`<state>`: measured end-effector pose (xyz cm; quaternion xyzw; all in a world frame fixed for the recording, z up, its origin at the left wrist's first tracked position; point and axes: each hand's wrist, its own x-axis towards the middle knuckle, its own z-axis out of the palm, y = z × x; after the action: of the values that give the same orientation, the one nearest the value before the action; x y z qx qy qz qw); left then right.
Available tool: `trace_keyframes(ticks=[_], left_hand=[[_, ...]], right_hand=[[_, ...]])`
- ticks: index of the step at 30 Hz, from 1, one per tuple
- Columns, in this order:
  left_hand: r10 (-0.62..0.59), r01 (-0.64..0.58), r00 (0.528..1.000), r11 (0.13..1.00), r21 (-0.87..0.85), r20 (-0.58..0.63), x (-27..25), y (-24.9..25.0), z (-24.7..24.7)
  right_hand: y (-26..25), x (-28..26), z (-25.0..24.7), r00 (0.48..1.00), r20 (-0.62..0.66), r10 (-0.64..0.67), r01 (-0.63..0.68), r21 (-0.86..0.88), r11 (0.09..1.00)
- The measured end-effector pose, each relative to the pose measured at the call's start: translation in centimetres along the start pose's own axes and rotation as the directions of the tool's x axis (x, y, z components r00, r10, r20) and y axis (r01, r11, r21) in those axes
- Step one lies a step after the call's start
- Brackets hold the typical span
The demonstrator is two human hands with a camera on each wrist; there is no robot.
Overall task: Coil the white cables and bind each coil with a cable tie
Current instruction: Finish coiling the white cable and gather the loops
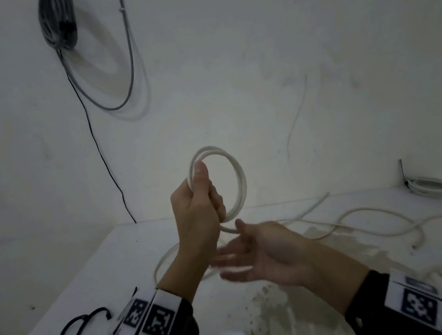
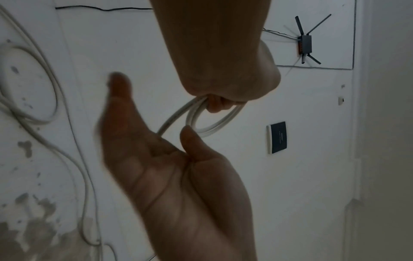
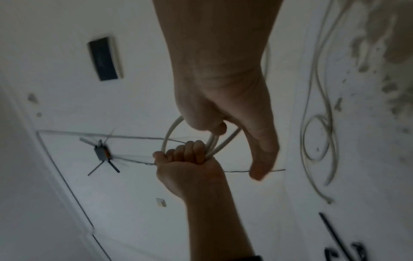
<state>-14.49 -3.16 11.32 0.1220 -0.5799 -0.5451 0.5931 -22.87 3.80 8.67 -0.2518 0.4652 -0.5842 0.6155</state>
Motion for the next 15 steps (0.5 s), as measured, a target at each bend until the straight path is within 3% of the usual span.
trace_keyframes(ticks=[2,3,6,10,15], left_hand=[[-0.036,0.036,0.999,0.998,-0.051,0.008,-0.3,0.1,-0.1],[-0.063,0.065,0.998,0.996,-0.067,0.022,-0.4,0.1,-0.3],[-0.179,0.190,0.977,0.978,-0.086,0.118,-0.7,-0.1,-1.0],[-0.406,0.453,0.859,0.886,-0.094,0.310,-0.6,0.0,-1.8],[-0.550,0.638,0.742,0.754,-0.156,0.383,-0.3,0.2,-2.3]], right_hand=[[-0.6,0.6,0.0,0.972,-0.160,-0.173,0.203,0.197,0.959],[-1.1,0.7,-0.2,0.935,-0.269,-0.230,0.290,0.209,0.934],[-2.7,0.2,-1.2,0.824,-0.442,-0.355,0.401,0.012,0.916],[-2.9,-1.0,-1.8,0.757,-0.332,-0.562,0.438,-0.381,0.814],[-2.5,-1.9,-1.8,0.830,-0.184,-0.527,0.500,-0.177,0.848]])
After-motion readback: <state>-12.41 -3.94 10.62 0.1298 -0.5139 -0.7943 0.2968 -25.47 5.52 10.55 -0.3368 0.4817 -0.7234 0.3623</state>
